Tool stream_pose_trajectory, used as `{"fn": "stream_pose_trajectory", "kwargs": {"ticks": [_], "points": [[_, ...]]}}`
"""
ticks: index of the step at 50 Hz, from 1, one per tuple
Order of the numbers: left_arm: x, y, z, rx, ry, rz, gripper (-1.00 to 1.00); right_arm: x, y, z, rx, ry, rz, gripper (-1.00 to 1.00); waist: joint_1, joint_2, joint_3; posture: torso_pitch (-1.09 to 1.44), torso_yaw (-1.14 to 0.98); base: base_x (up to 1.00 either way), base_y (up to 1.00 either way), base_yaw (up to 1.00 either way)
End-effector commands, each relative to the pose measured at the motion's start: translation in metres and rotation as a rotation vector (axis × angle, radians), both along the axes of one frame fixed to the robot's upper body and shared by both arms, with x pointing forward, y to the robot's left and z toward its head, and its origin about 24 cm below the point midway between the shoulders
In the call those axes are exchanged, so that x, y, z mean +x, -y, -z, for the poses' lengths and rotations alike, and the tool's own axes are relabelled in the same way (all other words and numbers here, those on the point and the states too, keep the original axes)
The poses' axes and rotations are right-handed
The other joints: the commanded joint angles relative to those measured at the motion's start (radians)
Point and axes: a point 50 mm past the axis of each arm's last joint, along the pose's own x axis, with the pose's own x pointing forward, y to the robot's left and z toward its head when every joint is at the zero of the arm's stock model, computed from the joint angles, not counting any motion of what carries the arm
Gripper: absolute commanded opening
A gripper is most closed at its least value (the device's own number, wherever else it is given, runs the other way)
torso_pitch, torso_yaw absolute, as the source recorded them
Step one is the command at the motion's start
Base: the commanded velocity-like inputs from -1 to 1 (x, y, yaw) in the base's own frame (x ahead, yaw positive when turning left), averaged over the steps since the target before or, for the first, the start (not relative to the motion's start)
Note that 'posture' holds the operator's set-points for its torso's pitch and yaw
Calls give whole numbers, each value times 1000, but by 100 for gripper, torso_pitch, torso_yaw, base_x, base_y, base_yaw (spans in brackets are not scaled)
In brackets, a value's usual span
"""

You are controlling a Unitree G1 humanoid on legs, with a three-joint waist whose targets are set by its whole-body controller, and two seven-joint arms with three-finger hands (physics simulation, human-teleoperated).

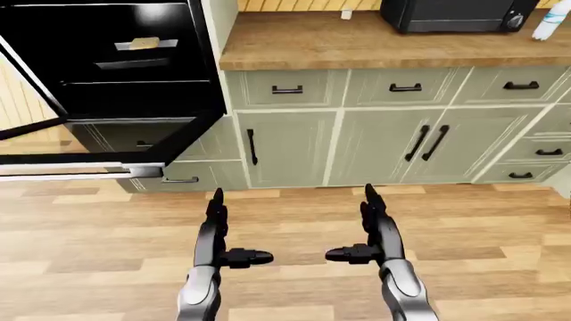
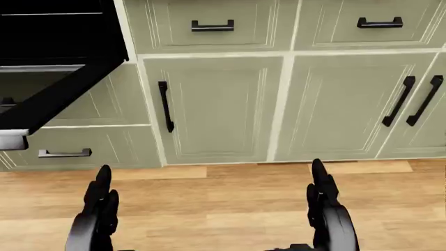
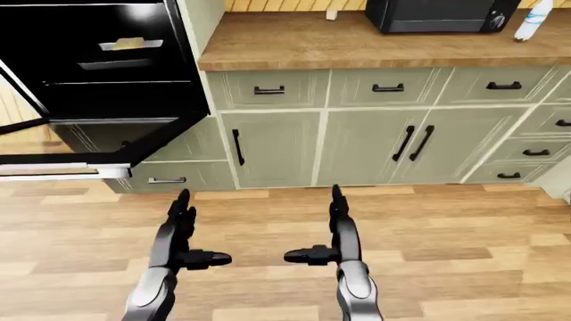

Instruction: Close the oven door.

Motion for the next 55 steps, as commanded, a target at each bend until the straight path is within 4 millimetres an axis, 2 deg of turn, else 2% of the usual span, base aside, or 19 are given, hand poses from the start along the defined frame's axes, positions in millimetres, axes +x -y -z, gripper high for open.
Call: {"fn": "stream_pose_trajectory", "kwargs": {"ticks": [1, 3, 4, 5, 7, 8, 17, 20, 29, 34, 36, 39, 42, 46, 49, 55], "points": [[10, -1, -34, -3, 172, 4, 100, 7, -2, -34, -19, 176, -25, 100, -2, -8, -1, 0, 0, 0, 0, 0], [10, -2, -34, -1, 172, 2, 100, 7, -2, -35, -18, 179, -25, 100, 7, -1, -62, 0, 0, 0, 0, 0], [11, -3, -34, -2, 171, 0, 100, 7, -2, -35, -19, 177, -29, 100, 7, -2, -52, 0, 0, 0, 0, 0], [11, -3, -34, -1, 171, 1, 100, 7, -2, -35, -21, 177, -31, 100, 6, -6, -16, 0, 0, 0, 0, 0], [10, -3, -34, -2, 168, 3, 100, 6, -4, -35, -23, 176, -37, 100, 7, -7, -69, 0, 0, 0, 0, 0], [11, -3, -33, -2, 168, 2, 100, 6, -4, -35, -25, 175, -41, 100, 7, -7, -75, 0, 0, 0, 0, 0], [16, -12, -22, 33, 149, 4, 100, 8, -1, -34, -46, 164, -62, 100, 8, -3, -82, 0, 0, 0, 0, 0], [19, -21, -22, 44, 141, 0, 100, 7, 4, -30, -59, 156, -63, 100, 7, -2, -87, 0, 0, 0, 0, 0], [29, -72, -8, 120, 114, -69, 100, 9, 30, -26, -99, 145, -44, 100, 7, 2, -88, 0, 0, 0, 0, 0], [30, -124, 12, 178, 76, -156, 100, 7, 57, -12, -129, 121, -7, 100, 6, 6, -83, 0, 0, 0, 0, 0], [23, -147, 15, 203, 58, -208, 100, 6, 75, 0, -146, 99, 28, 100, 5, 8, -84, 0, 0, 0, 0, 0], [4, -162, 24, 230, 35, -236, 100, 3, 98, 15, -163, 70, 65, 100, 0, 9, -83, 0, 0, 0, 0, 0], [-11, -171, 32, 232, 2, -258, 100, -3, 115, 28, -172, 45, 102, 100, -3, 12, -79, 0, 0, 0, 0, 0], [-32, -177, 48, 247, -91, -313, 100, -22, 140, 51, -187, -15, 164, 100, -7, 16, -72, 0, 0, 0, 0, 0], [-48, -182, 57, 286, -156, -348, 100, -38, 151, 62, -194, -73, 215, 100, -10, 18, -70, 0, 0, 0, 0, 0], [-77, -183, 77, 321, -290, -388, 100, -69, 154, 82, -203, -190, 265, 100, -11, 15, -63, 0, 0, 0, 0, 0]]}}
